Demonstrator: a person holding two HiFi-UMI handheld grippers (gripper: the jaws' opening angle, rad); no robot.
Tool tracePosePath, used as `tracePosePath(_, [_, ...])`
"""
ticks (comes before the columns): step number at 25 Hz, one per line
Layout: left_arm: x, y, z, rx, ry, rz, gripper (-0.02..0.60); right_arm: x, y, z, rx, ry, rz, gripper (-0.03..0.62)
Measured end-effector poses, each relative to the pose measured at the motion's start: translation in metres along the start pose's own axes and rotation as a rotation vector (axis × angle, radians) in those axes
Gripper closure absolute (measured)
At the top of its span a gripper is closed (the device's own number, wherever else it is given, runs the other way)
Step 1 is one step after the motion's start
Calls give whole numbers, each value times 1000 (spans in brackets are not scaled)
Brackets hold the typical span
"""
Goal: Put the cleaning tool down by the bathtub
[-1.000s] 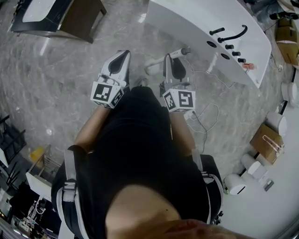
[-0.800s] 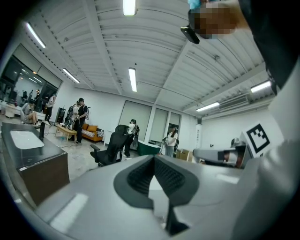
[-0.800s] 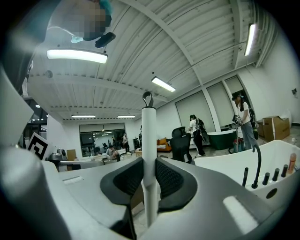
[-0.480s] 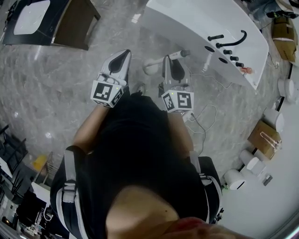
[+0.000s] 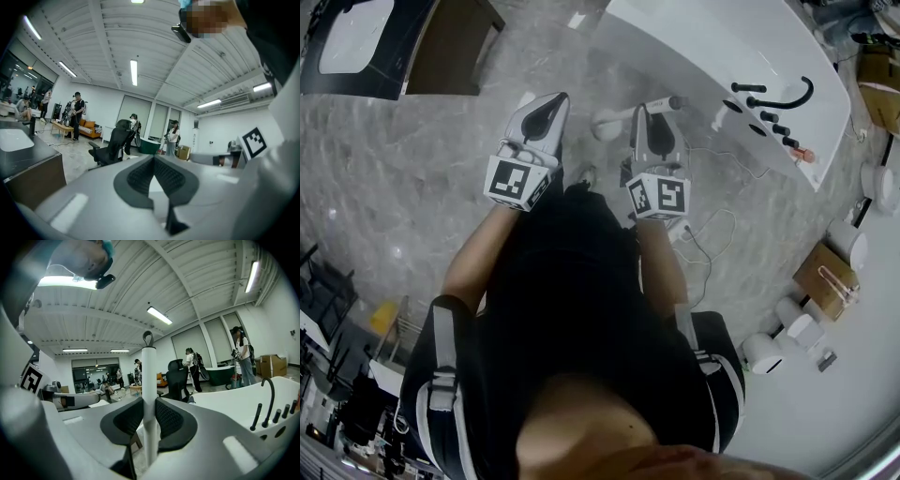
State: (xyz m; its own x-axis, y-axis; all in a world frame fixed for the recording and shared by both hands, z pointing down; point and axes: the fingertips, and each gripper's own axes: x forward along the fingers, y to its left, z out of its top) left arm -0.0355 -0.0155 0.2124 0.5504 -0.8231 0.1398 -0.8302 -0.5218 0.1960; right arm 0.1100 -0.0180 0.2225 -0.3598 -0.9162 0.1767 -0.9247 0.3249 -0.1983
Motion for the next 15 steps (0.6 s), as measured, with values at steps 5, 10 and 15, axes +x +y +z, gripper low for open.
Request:
tracePosePath(5, [23,27,-9,-14,14,-1,574,39,-5,-17,-8,25,3,513])
tracePosePath(10, [47,57,-24,-23,30,0,575,80,-13,-40,-12,52,-2,513])
tracePosePath(15, [73,80,-46,-26,46,-5,575,114,-26,-71,-6,75,-19,513])
